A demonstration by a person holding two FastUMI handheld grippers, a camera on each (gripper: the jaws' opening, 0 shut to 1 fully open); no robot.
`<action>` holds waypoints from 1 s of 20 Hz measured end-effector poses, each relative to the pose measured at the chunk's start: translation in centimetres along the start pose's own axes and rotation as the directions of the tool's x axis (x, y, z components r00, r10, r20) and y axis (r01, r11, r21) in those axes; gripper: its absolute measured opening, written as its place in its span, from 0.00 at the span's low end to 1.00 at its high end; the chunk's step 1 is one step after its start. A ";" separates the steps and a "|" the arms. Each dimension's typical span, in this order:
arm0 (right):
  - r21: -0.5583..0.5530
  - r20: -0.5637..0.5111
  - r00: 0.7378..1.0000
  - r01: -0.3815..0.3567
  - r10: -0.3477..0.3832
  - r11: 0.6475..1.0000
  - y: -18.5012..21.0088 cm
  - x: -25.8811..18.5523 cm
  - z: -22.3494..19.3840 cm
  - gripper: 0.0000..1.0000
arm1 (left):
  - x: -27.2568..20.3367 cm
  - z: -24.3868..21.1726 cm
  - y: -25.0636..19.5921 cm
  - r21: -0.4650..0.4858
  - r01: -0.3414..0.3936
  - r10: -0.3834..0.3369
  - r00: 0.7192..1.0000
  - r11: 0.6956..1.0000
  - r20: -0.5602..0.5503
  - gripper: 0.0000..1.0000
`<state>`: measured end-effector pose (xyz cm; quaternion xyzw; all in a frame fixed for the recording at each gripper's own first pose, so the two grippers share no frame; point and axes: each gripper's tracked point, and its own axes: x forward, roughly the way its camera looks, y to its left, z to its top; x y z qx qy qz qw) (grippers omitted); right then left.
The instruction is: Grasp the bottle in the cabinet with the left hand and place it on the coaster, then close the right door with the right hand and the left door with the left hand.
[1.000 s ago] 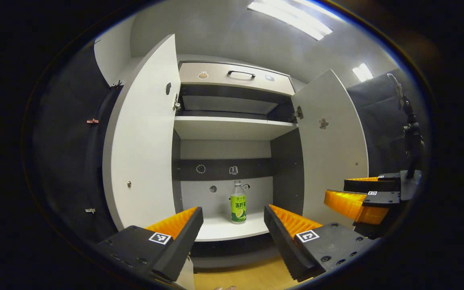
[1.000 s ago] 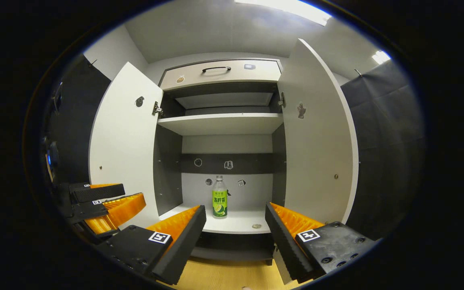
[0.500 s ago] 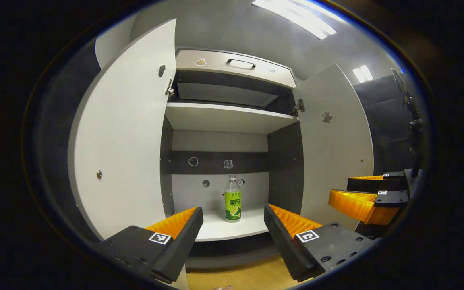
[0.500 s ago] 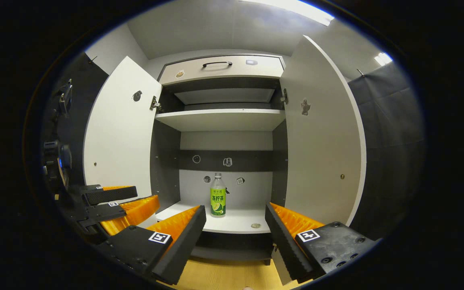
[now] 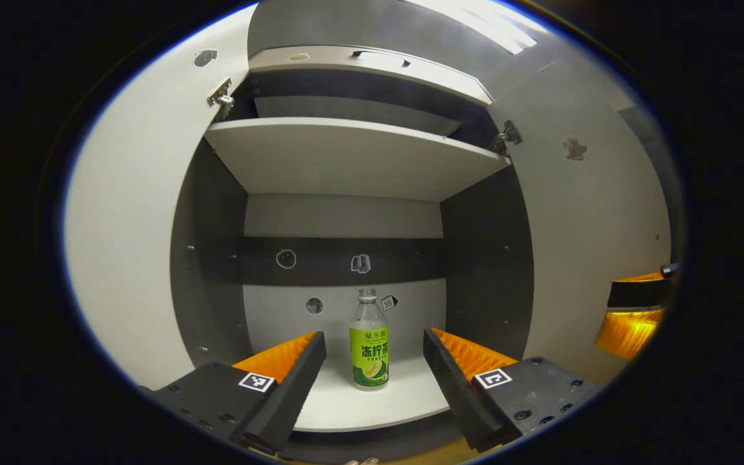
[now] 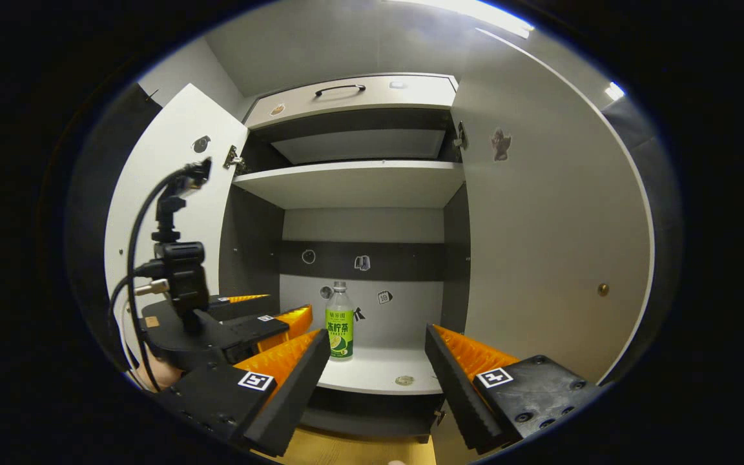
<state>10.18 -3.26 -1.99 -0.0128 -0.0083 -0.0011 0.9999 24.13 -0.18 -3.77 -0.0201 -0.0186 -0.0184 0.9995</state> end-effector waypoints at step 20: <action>0.058 -0.122 0.986 -0.107 0.114 0.993 -0.6 4.9 -6.0 0.98 | 15.1 -7.4 1.3 0.081 -0.099 0.104 0.993 0.992 -0.058 0.96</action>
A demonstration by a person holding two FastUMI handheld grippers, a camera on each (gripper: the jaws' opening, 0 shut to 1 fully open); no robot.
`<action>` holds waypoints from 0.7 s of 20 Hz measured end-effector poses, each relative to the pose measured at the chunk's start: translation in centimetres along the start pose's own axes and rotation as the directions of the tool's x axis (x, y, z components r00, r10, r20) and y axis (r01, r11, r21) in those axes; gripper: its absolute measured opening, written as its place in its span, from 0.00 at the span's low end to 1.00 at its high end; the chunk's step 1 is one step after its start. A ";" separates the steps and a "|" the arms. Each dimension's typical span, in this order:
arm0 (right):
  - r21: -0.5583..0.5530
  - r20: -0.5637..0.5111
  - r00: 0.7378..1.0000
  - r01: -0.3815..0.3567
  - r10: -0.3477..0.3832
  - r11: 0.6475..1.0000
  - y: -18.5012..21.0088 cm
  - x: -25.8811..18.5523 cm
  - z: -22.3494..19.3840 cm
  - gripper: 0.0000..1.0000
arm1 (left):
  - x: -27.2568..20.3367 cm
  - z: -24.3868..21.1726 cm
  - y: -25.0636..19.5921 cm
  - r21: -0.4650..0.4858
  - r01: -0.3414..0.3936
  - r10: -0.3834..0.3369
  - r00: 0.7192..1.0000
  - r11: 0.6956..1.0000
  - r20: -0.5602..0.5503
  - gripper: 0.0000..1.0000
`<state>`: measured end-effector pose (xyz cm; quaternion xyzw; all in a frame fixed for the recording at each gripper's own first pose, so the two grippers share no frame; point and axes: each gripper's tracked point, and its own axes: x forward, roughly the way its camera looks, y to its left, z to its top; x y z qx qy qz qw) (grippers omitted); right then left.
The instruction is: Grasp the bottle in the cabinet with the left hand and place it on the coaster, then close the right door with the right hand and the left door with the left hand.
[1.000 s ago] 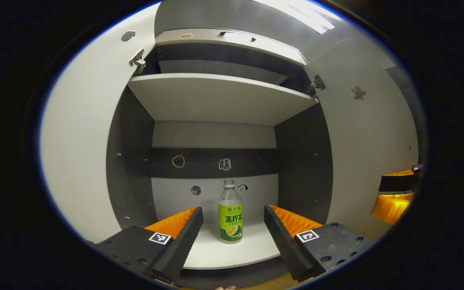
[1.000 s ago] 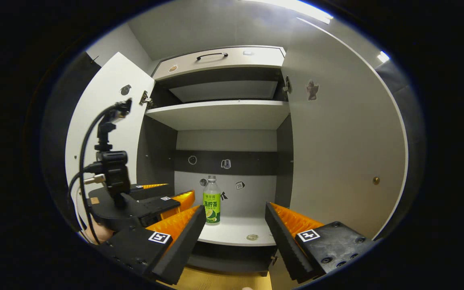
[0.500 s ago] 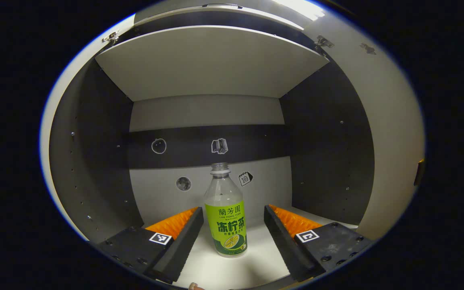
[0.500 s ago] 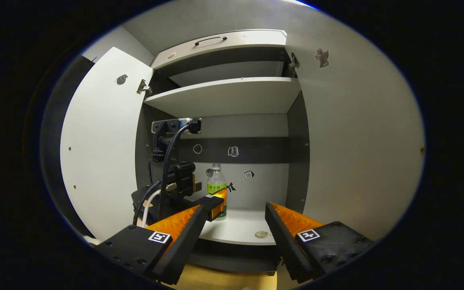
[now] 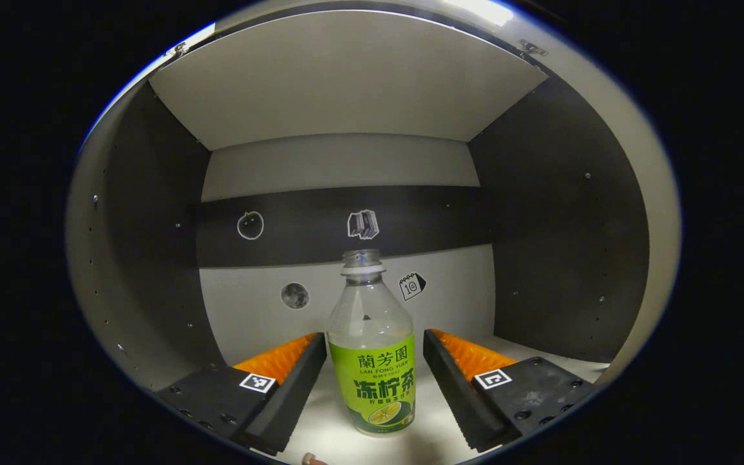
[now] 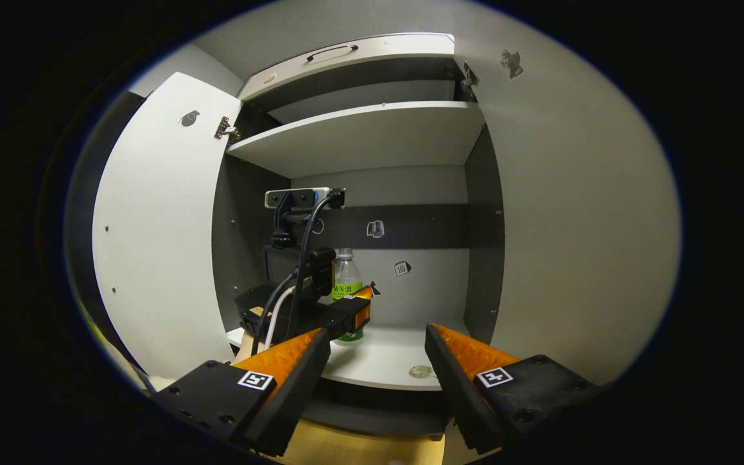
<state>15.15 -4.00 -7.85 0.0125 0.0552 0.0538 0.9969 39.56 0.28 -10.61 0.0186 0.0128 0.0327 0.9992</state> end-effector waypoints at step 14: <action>0.036 0.022 1.000 0.001 -0.001 0.999 -0.6 -1.6 1.3 0.98 | -3.5 4.4 0.8 0.014 -0.013 0.012 0.997 1.000 0.076 0.80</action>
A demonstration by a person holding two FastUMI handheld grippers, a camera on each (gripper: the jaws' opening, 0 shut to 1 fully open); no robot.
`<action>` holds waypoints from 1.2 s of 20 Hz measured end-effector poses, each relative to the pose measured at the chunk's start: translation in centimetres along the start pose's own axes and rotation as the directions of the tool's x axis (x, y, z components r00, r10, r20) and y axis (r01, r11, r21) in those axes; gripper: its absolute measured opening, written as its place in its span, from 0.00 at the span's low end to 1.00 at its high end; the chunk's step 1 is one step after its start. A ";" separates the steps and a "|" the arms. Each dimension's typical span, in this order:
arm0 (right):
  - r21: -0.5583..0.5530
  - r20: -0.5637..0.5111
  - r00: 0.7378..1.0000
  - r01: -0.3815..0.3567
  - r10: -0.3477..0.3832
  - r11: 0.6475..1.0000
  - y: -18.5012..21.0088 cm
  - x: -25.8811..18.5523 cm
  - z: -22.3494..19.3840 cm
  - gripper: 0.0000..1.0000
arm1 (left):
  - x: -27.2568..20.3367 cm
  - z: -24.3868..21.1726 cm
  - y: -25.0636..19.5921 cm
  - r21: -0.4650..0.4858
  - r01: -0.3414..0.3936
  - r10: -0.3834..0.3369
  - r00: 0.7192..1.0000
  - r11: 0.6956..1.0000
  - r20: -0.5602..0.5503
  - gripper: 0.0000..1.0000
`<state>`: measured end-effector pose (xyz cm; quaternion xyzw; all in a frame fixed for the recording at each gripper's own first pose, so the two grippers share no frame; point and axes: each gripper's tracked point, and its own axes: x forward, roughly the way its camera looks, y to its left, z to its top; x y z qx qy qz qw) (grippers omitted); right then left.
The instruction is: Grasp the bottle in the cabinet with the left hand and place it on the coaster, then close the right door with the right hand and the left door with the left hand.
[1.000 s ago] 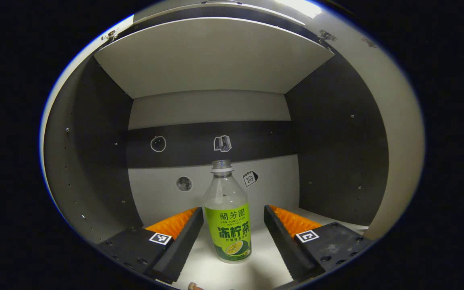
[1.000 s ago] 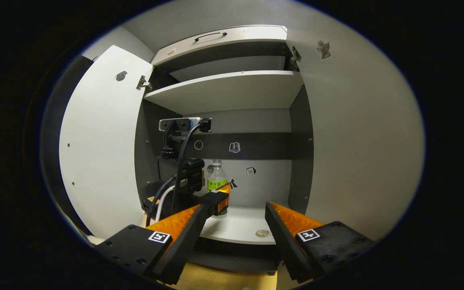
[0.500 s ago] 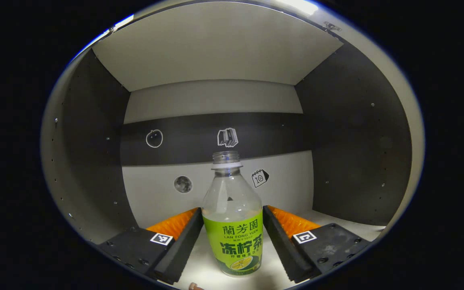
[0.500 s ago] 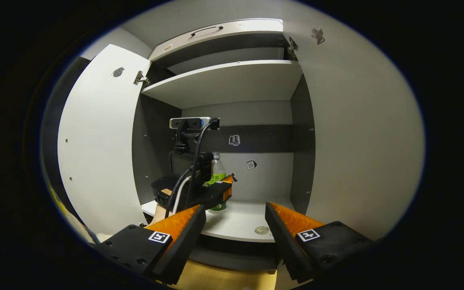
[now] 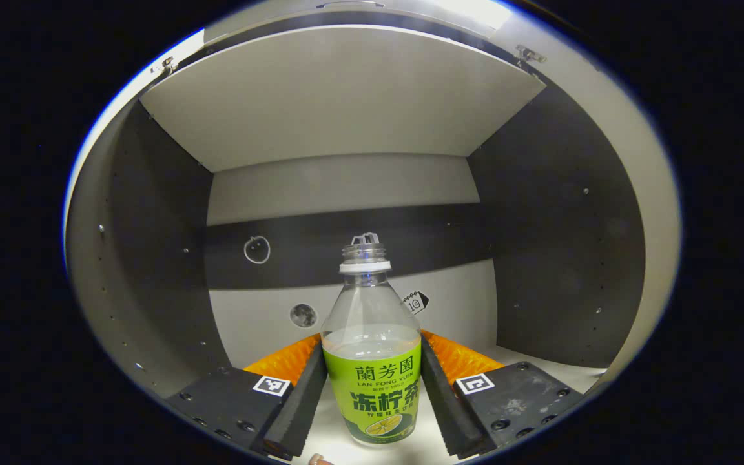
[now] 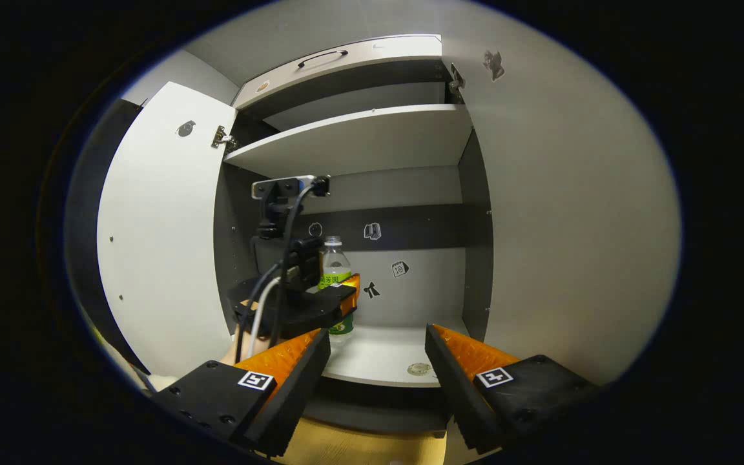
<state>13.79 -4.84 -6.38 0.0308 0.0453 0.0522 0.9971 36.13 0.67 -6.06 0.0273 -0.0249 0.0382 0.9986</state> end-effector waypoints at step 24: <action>-0.076 0.058 0.992 0.117 -0.113 0.990 4.9 -21.1 1.9 0.98 | -36.9 -3.4 -1.9 -0.131 0.083 -0.093 0.993 0.988 -0.073 0.78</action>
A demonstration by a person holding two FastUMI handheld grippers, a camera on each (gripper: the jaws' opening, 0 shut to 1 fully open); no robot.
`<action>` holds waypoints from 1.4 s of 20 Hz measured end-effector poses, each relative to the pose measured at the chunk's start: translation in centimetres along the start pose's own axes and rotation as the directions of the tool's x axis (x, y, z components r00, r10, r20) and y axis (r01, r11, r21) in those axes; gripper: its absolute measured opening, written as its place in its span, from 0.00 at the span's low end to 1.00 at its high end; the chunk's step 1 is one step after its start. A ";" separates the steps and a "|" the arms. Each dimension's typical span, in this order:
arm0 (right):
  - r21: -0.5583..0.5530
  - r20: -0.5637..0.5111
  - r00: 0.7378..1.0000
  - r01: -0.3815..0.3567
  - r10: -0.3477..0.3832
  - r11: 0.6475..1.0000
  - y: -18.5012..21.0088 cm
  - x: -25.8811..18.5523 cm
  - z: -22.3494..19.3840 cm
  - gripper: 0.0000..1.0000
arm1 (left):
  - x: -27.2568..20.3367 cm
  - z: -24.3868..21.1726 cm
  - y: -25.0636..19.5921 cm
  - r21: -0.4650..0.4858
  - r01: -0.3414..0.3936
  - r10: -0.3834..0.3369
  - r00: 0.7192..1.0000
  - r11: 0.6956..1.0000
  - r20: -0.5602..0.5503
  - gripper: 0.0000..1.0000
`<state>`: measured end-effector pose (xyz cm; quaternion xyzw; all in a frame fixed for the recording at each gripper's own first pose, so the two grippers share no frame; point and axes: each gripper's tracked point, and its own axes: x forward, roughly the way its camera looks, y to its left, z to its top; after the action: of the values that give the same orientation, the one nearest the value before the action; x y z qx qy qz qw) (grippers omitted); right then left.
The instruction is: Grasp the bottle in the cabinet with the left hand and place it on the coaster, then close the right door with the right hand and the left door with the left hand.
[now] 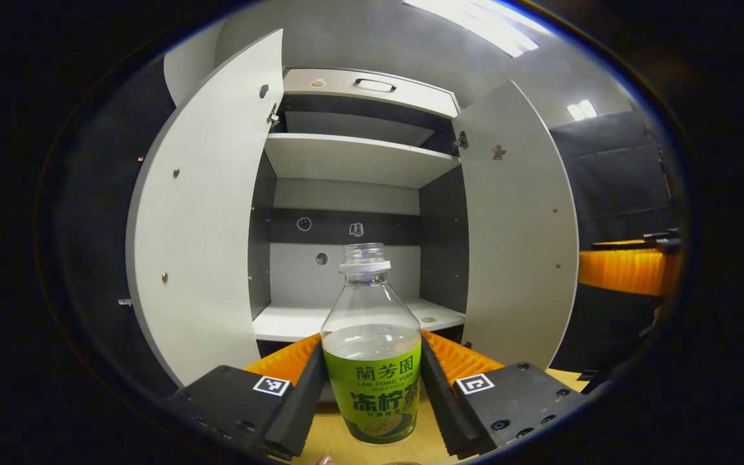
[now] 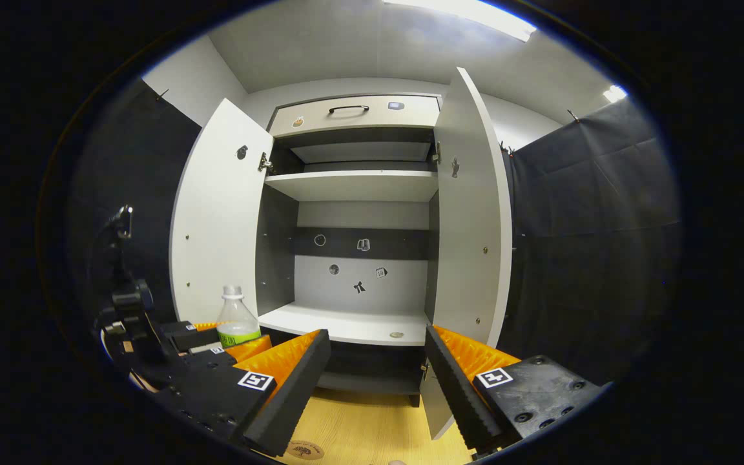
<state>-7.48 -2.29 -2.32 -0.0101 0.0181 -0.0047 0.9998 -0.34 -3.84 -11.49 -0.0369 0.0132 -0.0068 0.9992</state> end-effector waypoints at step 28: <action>0.110 -0.249 0.962 -0.086 0.111 0.990 -4.2 1.6 -18.3 0.99 | -3.7 -24.5 -4.4 0.040 -0.126 0.129 0.988 0.991 -0.083 0.79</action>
<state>-6.60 -6.83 -20.57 0.0408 0.1464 0.0431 0.9874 -4.72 -10.02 -35.45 -0.0181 0.0580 0.0552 0.9966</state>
